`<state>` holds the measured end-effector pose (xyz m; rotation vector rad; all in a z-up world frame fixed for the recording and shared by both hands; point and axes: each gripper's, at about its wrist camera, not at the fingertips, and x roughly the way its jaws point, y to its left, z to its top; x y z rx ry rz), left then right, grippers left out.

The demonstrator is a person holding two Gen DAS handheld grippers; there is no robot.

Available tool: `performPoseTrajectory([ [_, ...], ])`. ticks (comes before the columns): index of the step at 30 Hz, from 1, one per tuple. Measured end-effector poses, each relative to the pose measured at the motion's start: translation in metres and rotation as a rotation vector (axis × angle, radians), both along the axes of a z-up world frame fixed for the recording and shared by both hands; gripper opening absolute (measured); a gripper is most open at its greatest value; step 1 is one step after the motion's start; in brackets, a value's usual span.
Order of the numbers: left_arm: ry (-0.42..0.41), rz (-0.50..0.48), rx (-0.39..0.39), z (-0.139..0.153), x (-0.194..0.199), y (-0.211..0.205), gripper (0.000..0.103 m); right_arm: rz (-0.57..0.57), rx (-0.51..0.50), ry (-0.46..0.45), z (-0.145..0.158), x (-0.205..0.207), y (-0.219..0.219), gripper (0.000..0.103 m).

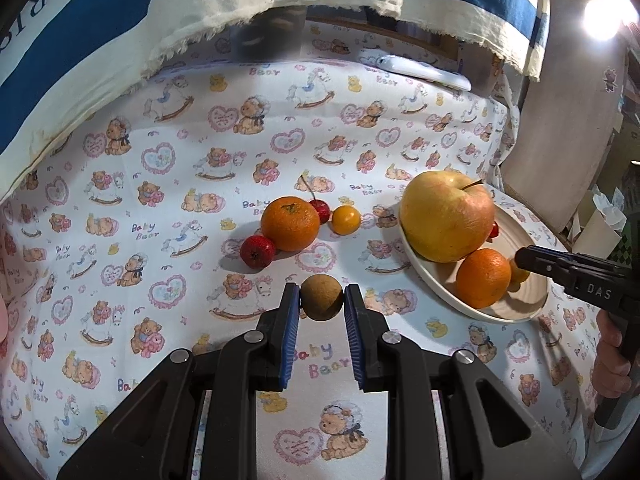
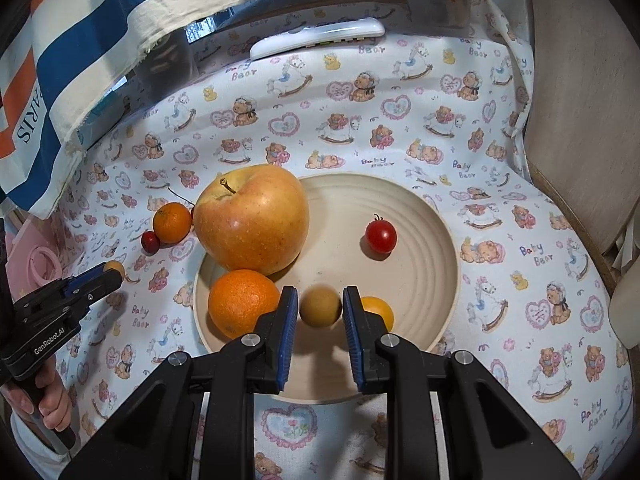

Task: Organize fruits
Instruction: 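Carry the yellow fruit to the plate with the right gripper while the left carries the brown fruit, then lower both small fruits onto the plate and open both grippers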

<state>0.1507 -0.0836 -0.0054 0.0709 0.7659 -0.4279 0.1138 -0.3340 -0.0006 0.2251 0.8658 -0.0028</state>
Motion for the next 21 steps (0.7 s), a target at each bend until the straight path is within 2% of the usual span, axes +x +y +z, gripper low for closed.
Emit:
performPoseTrajectory([
  [6,-0.007,-0.042,-0.017,0.012,-0.008,-0.012,0.022,-0.015,0.029,-0.003,0.001,-0.001,-0.007,0.024],
  [11,0.012,-0.106,-0.01,0.022,-0.008,-0.04,0.022,-0.033,0.027,-0.026,0.005,-0.004,-0.01,0.024],
  [21,0.086,-0.163,-0.026,0.011,0.015,-0.089,0.022,-0.039,0.031,-0.042,0.008,-0.007,-0.009,0.024],
])
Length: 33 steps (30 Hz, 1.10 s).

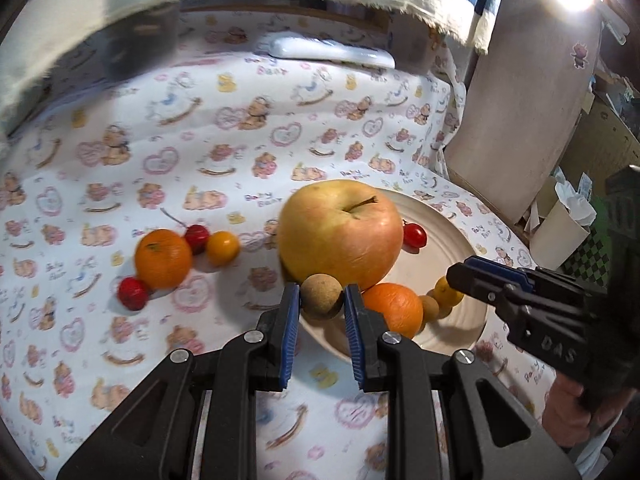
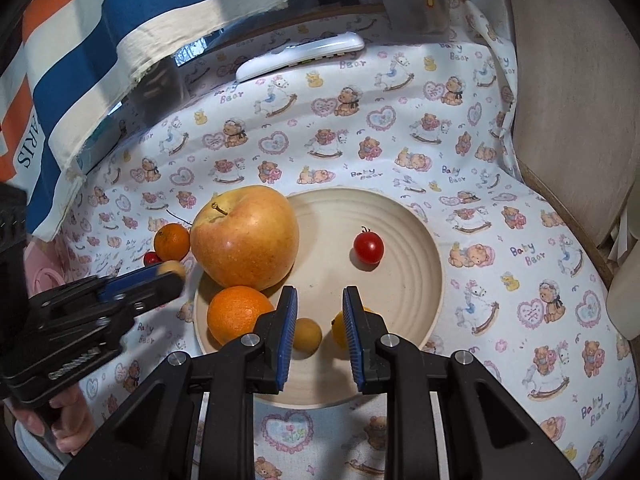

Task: Organize fruits
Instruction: 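Lower both small fruits onto the plate and open both grippers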

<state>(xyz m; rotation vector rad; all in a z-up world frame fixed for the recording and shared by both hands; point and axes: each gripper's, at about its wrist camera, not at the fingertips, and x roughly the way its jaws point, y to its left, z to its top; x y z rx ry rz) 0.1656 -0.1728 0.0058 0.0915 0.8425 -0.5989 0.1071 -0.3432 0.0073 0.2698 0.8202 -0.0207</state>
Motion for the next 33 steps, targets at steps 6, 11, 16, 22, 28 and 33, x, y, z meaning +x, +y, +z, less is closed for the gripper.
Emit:
performPoseTrajectory([
  [6,0.011,-0.012,0.021,-0.011,0.002,-0.006,0.022,0.011,-0.003,-0.008,0.002,-0.002,0.003,0.024],
  [11,0.008,-0.014,0.024,-0.013,0.001,-0.007,0.023,0.008,-0.014,-0.01,0.003,-0.002,0.004,0.024],
  [16,-0.024,-0.008,0.017,-0.005,-0.002,-0.004,0.037,0.003,-0.013,-0.006,0.002,-0.001,0.002,0.024],
  [22,-0.093,0.009,0.019,0.011,-0.01,0.003,0.046,-0.005,-0.006,-0.012,0.002,-0.001,-0.001,0.024],
  [28,-0.197,0.062,-0.004,0.033,-0.023,0.021,0.069,-0.007,-0.017,-0.048,0.006,-0.005,0.001,0.024],
  [33,-0.335,0.129,-0.048,0.045,-0.038,0.046,0.087,-0.01,-0.07,-0.123,0.017,-0.013,0.011,0.025],
])
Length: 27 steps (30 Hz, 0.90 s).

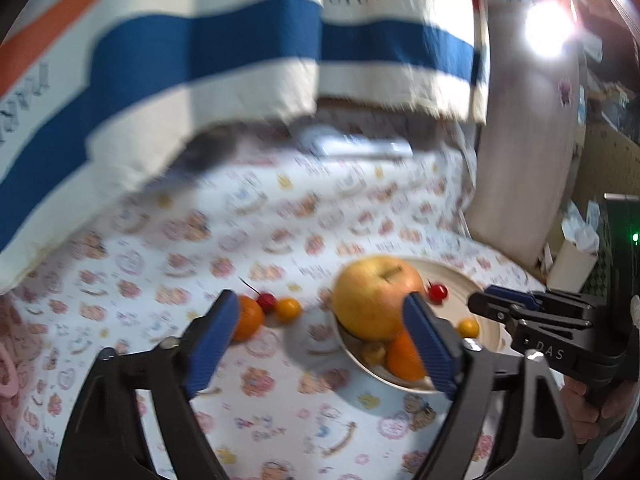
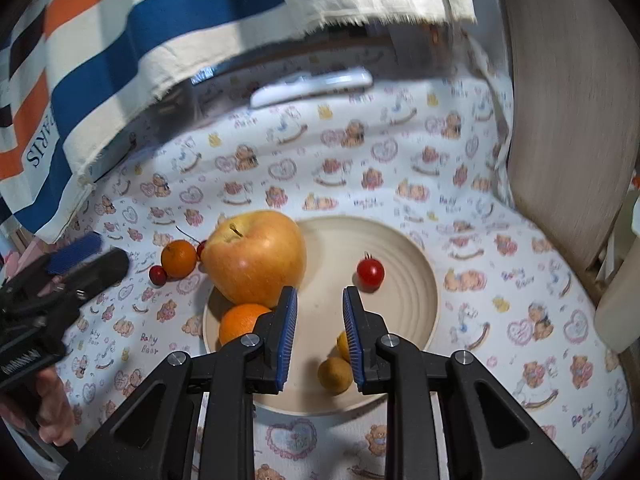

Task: Organize fruits
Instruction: 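Lower both small fruits onto the plate and open both grippers, then move both open grippers back toward the remaining table fruits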

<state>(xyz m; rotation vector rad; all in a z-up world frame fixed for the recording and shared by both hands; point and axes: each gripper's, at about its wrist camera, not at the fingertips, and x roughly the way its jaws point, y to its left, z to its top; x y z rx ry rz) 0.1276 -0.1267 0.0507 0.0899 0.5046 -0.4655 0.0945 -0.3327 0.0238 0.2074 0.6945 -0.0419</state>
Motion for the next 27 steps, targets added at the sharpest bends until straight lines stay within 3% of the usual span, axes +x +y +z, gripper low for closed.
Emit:
performPoseTrajectory([
  [2,-0.044,0.026,-0.017,0.002,-0.004,0.011,0.091,0.002,-0.015,-0.025,0.003,-0.002,0.003,0.031],
  [5,-0.087,0.053,-0.043,0.001,-0.007,0.024,0.097,-0.003,-0.034,-0.059,0.007,-0.006,0.006,0.065],
  [6,-0.093,0.061,-0.054,0.0,-0.007,0.028,0.097,-0.008,-0.04,-0.074,0.008,-0.007,0.007,0.069],
  [8,-0.09,0.075,-0.073,-0.004,-0.005,0.034,0.1,-0.011,-0.053,-0.095,0.011,-0.009,0.008,0.069],
  [15,-0.114,0.129,-0.055,-0.017,0.0,0.047,0.102,-0.014,-0.058,-0.146,0.013,-0.015,0.012,0.086],
  [20,-0.106,0.17,-0.045,-0.024,0.009,0.055,0.102,-0.011,-0.086,-0.135,0.011,-0.013,0.016,0.086],
  [27,-0.027,0.22,-0.084,-0.029,0.027,0.073,0.102,-0.007,-0.104,-0.134,0.008,-0.012,0.02,0.086],
])
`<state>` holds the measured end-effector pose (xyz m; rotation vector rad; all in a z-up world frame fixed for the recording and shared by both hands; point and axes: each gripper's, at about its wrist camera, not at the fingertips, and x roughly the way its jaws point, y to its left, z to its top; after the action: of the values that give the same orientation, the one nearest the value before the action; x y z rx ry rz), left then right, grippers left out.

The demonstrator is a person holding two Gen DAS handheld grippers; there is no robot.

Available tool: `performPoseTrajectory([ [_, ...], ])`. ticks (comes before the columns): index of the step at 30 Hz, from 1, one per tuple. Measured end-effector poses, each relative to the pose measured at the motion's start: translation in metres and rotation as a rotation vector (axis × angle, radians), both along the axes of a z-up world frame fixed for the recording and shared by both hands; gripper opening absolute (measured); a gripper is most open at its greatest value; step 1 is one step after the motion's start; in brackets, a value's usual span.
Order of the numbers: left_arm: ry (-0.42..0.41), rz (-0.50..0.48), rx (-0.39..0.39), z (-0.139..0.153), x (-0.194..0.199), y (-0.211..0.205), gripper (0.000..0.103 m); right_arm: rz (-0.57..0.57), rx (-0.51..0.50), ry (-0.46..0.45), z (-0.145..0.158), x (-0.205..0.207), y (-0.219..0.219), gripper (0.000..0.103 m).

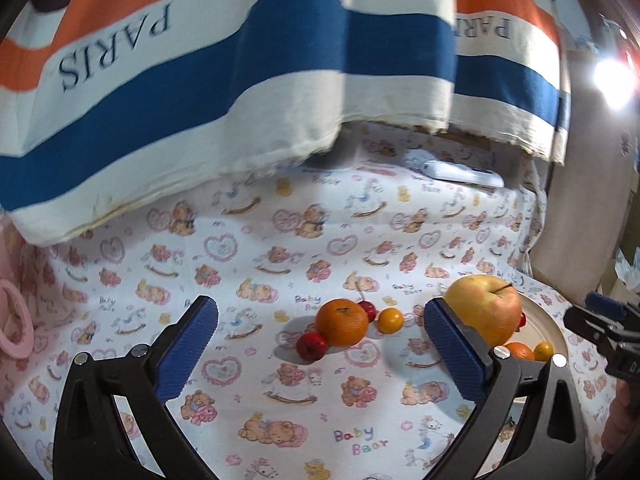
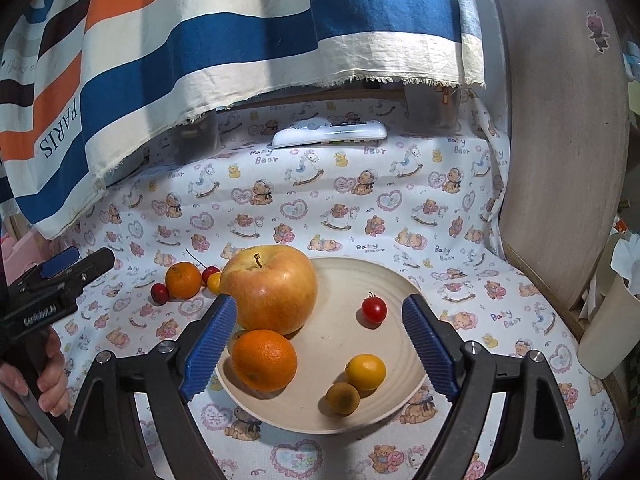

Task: Organize fruits
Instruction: 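Move both open grippers back toward the remaining table fruits, then grasp the small red fruit with the left gripper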

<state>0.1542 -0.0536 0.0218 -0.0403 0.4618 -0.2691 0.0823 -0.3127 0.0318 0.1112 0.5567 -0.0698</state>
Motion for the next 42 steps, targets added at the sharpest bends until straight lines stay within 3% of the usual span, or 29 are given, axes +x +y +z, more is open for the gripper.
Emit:
performPoseTrajectory([
  [3,0.056,0.007,-0.009,-0.003,0.012,0.006,0.101,0.008,0.002,0.001,-0.001,0.001,0.0,0.086],
  [5,0.102,0.01,-0.003,-0.009,0.021,0.008,0.083,0.015,0.003,0.003,-0.001,0.002,0.001,0.086],
  [7,0.174,-0.011,-0.018,-0.016,0.033,0.011,0.072,0.02,-0.004,0.001,-0.001,0.002,0.003,0.086],
  [8,0.217,-0.021,-0.026,-0.021,0.039,0.012,0.059,0.022,-0.01,-0.004,-0.001,0.002,0.003,0.086],
  [9,0.263,-0.031,-0.046,-0.025,0.045,0.013,0.055,0.022,-0.016,-0.007,-0.001,0.002,0.004,0.086],
  [13,0.352,-0.018,-0.054,-0.032,0.056,0.016,0.052,0.017,-0.041,0.015,0.005,0.009,0.011,0.086],
  [16,0.356,-0.014,-0.002,-0.03,0.059,0.012,0.051,0.079,-0.053,0.033,0.023,0.016,0.028,0.086],
  [19,0.355,-0.019,-0.003,-0.025,0.064,0.008,0.051,0.121,-0.069,0.024,0.045,0.023,0.047,0.086],
  [24,0.371,-0.019,-0.028,-0.022,0.078,0.0,0.048,0.125,0.033,0.026,0.078,0.059,0.068,0.086],
  [27,0.379,-0.029,-0.062,-0.028,0.082,-0.001,0.041,0.112,0.07,0.008,0.085,0.077,0.08,0.086],
  [31,0.427,-0.083,-0.048,-0.043,0.085,-0.008,0.031,0.101,0.105,0.007,0.074,0.094,0.093,0.086],
  [42,0.426,-0.061,0.011,-0.052,0.085,-0.015,0.031,0.128,0.126,0.122,0.018,0.124,0.101,0.086],
])
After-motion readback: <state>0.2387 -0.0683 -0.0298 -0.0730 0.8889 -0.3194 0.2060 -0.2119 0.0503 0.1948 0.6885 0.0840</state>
